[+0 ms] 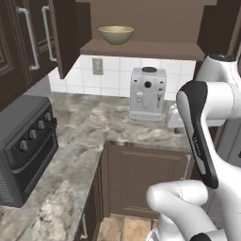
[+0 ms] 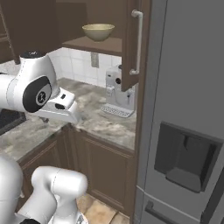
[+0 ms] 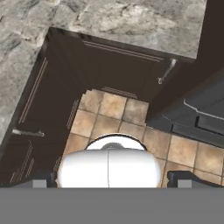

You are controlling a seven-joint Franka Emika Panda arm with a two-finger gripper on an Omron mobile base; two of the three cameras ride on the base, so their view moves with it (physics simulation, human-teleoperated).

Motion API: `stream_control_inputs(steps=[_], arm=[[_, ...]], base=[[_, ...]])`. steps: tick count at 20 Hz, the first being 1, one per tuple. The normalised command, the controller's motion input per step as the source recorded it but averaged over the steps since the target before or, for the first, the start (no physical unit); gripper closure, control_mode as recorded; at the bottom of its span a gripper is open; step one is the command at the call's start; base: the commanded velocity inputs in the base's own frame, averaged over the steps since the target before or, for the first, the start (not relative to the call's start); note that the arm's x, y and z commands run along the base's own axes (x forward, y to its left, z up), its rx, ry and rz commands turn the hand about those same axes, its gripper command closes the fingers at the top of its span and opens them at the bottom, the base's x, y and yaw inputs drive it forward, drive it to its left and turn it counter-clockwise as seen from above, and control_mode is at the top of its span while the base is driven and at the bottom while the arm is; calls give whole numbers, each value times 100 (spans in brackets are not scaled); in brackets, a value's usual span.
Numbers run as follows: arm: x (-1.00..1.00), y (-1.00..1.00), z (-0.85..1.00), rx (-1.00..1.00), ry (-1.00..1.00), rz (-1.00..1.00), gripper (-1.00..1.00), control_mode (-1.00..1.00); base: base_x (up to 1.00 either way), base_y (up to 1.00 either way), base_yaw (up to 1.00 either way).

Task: Pick up the bowls from the cabinet and place each bowl in front of a stool on the dining counter.

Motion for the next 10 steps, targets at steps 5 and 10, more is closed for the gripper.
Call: stream_control_inputs(steps=[5,10], arm=[[0,0,0,0,0,0,-100,100],[0,0,0,0,0,0,-100,100]], base=[[75,2,-19],[64,22,-22]])
